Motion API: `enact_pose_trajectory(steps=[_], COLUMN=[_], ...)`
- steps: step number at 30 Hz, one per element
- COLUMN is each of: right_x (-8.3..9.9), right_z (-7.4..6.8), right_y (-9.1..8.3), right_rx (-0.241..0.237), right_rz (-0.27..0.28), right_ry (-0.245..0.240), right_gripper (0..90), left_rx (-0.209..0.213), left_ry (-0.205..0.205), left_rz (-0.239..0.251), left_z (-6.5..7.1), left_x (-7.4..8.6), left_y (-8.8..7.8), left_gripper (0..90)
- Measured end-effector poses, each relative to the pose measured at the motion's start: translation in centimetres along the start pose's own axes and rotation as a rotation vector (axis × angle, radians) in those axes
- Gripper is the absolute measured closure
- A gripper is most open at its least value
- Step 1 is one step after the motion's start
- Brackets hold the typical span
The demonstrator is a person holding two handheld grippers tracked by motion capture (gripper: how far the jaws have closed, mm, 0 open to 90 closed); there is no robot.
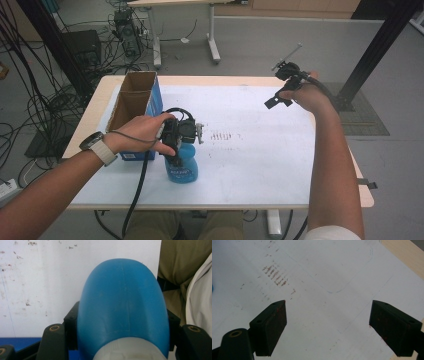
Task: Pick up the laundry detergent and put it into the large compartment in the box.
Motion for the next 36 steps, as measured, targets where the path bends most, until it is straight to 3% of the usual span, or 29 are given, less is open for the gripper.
enact_pose_trajectory(steps=[12,17,24,31,36], right_x=[0.1,0.2,0.3,0.2,0.2], right_z=[0.0,0.0,-0.1,-0.5,-0.6], right_y=[0.0,-0.2,-0.6,-1.0,-1.1], right_rx=[0.0,0.001,0.007,0.012,0.014], right_rz=[0.003,0.007,0.009,0.019,0.019], right_ry=[0.006,0.006,0.011,0.005,0.005], right_gripper=[14.5,14.5,14.5,14.5,14.5], left_rx=[-0.003,-0.009,-0.01,-0.026,-0.037], left_ry=[-0.015,-0.024,-0.059,-0.114,-0.192], left_rz=[0.017,0.0,0.001,-0.003,0.008], left_z=[0.1,0.3,-0.1,0.1,0.4], left_x=[0.3,-0.1,0.2,0.3,0.5], left_y=[0.0,-0.1,-0.8,-2.6,-4.1], left_gripper=[38.1,38.1,38.0,38.0,37.9])
Point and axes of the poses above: each handheld gripper's, and its own axes: y roughly forward along the jaws, x roughly out of its underside, z roughly to its right, the point moved 4 cm from there along y, roughly forward along the jaws, and after that the axes turned 1 degree about z, right-handed, at the moved point
